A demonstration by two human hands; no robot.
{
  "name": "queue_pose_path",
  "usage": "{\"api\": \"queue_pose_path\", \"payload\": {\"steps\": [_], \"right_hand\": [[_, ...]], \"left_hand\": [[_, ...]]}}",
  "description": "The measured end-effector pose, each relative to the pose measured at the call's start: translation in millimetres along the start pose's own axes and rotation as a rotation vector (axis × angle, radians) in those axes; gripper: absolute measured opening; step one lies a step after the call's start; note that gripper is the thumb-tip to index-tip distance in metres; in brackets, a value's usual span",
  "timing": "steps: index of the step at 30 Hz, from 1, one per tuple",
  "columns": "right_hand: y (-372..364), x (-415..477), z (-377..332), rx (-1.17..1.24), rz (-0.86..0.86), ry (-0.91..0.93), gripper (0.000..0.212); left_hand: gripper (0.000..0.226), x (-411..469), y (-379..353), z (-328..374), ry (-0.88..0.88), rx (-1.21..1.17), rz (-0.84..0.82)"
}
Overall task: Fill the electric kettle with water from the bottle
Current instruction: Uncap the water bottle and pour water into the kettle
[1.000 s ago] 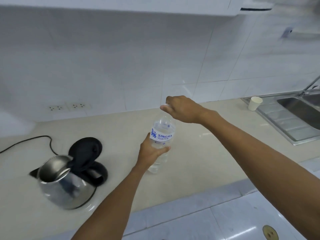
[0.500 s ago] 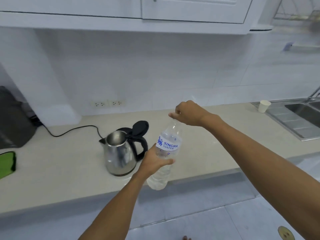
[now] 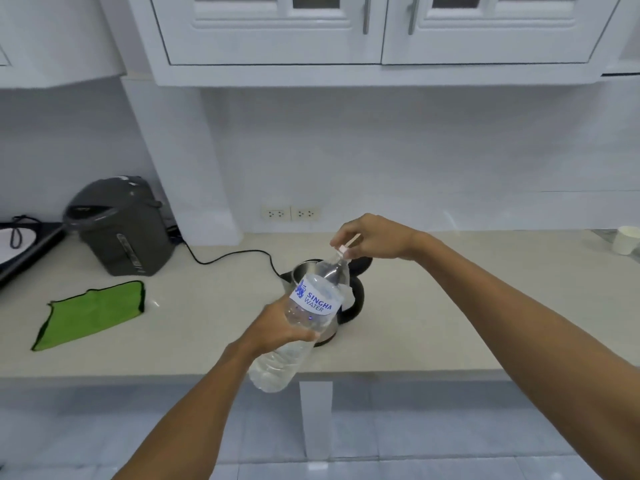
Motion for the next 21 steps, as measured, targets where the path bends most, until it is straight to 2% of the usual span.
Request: {"api": "queue_pose_path", "payload": {"steps": [6,14,21], "right_hand": [[-4,18,-2,0.000,0.157,0.069,0.027],[-2,26,14,-0.035,0.180,0.062,0.028],[-6,32,19,-0.023,0.173,0.058,0.028]], "left_hand": [[0.067,3,65,-15,0.086,0.242,0.049],[0.072,14,108,-2,0.138,0.580,-0.044],[0.092,14,126,1,0.189,0.722,-0.067]]}}
Point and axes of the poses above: each hand's wrist, its own x-axis towards the middle knuckle, its own y-axis out of the back of the hand, z = x × y, the point moved 4 cm from there along x, towards the middle knuckle, and after that the axes turned 2 degrees about x, right-handed, at the moved point
